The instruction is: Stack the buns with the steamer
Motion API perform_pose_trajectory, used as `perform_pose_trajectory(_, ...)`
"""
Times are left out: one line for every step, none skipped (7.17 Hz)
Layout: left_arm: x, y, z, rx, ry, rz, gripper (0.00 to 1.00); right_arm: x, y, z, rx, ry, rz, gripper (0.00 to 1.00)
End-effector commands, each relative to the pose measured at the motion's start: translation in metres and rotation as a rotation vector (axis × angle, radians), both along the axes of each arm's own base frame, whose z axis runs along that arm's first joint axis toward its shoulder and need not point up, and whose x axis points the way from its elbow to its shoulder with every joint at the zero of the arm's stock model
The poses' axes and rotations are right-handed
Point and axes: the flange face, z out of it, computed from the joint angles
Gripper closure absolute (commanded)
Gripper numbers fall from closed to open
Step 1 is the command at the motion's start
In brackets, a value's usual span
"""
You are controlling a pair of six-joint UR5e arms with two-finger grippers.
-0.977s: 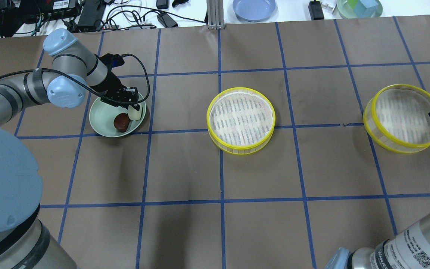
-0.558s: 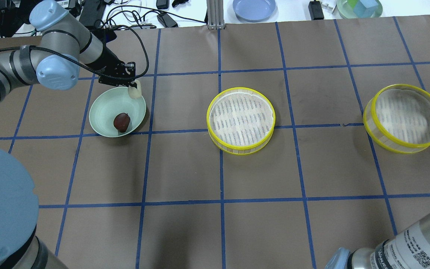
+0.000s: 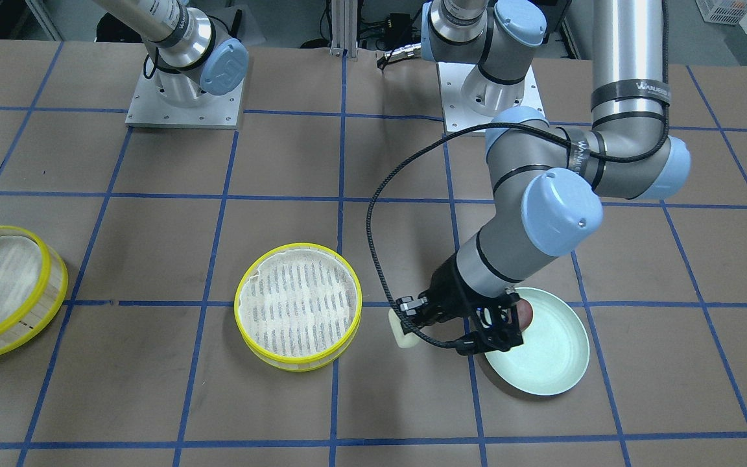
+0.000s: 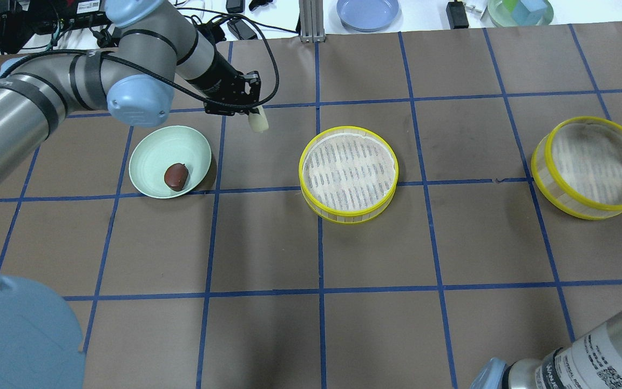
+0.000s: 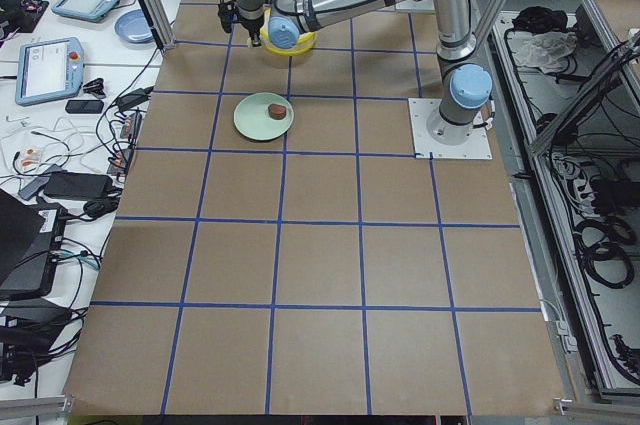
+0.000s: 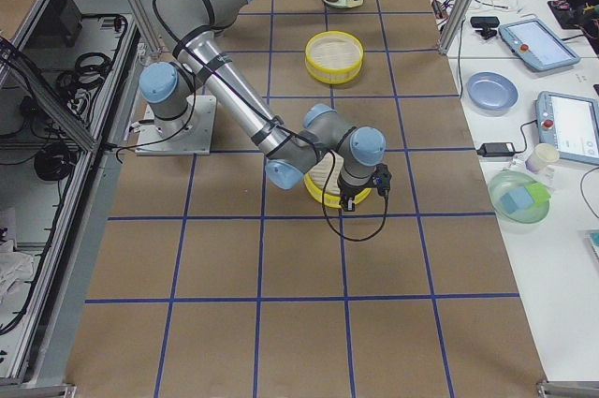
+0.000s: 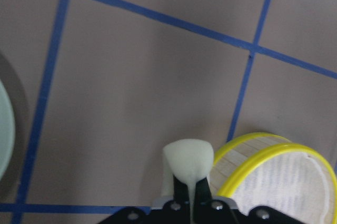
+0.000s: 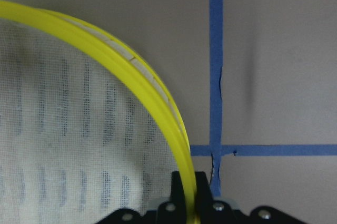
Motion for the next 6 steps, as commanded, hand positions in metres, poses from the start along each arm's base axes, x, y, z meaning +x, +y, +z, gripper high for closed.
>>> perform_pose_trajectory(-0.073, 0.028, -0.018, 0.054, 0.064, -0.008, 1.0, 0.007, 0.001, 0.023, -0.015, 0.014, 0.0, 1.0)
perform_pose_trajectory(-0.09, 0.041, -0.036, 0.095, 0.056, -0.024, 1.0, 0.009, 0.0, 0.023, -0.015, 0.012, 0.001, 1.0)
perform_pose_trajectory(-0.088, 0.048, -0.058, 0.111, 0.049, -0.036, 1.0, 0.011, 0.002, 0.025, -0.006, 0.007, -0.02, 1.0)
perform_pose_trajectory(-0.086, 0.054, -0.077, 0.107, 0.045, -0.041, 0.8, 0.015, 0.003, 0.03, -0.004, 0.007, -0.029, 1.0)
perform_pose_trajectory(-0.086, 0.056, -0.083, 0.11, 0.04, -0.052, 0.54, 0.023, -0.002, 0.031, -0.003, 0.011, -0.023, 1.0)
perform_pose_trajectory(-0.085, 0.056, -0.084, 0.109, 0.035, -0.054, 0.01, 0.032, -0.002, 0.04, -0.007, 0.017, -0.037, 1.0)
